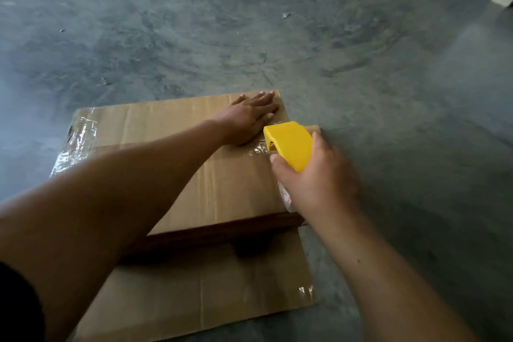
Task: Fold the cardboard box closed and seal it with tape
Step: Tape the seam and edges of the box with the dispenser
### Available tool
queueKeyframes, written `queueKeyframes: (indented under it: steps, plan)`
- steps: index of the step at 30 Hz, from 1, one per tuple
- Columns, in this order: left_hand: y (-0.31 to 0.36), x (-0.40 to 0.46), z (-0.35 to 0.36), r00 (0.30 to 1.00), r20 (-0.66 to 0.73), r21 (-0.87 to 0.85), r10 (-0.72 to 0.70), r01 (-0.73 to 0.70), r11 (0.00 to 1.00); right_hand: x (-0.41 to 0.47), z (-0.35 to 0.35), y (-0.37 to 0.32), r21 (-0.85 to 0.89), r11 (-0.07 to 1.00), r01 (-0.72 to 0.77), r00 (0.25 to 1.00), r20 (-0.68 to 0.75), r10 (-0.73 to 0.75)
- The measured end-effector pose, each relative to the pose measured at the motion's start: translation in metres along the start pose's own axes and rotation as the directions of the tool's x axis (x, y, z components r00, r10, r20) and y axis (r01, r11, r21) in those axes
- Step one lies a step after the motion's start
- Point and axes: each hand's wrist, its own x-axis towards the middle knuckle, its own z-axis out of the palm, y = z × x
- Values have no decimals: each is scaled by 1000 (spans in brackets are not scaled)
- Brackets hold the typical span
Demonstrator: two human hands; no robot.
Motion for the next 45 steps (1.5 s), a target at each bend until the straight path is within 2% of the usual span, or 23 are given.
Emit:
queueKeyframes:
  steps: [5, 17, 23, 28, 32, 35, 39, 45]
  plan:
    - [8, -18, 3, 998, 24, 41, 66, -67, 997, 3, -1, 0, -36, 999, 37, 999, 4, -37]
    - [-5, 33, 1, 1000, 1, 10, -15, 15, 1000, 58, -3, -3, -61, 998, -5, 999, 47, 7]
    - [-3, 30, -2, 1000, 17, 29, -3, 3, 1000, 19, -13, 15, -61, 998, 29, 999, 20, -28]
    - [13, 33, -16, 991, 121, 30, -58, 54, 998, 12, -12, 18, -21, 1000, 17, 1000, -5, -17]
    - [40, 14, -8, 995, 86, -65, 51, -46, 997, 12, -14, 18, -16, 1000, 1, 1000, 0, -1]
    - [43, -2, 8, 991, 87, 19, 106, -108, 994, 9, -17, 19, -16, 1000, -13, 1000, 22, 13]
    - [42, -2, 7, 991, 84, 10, 100, -101, 995, -20, -20, 32, -52, 999, -3, 997, 74, 7]
    - [49, -6, 4, 989, 125, 59, 77, -85, 995, -56, -17, 50, 50, 998, -38, 996, 79, 34]
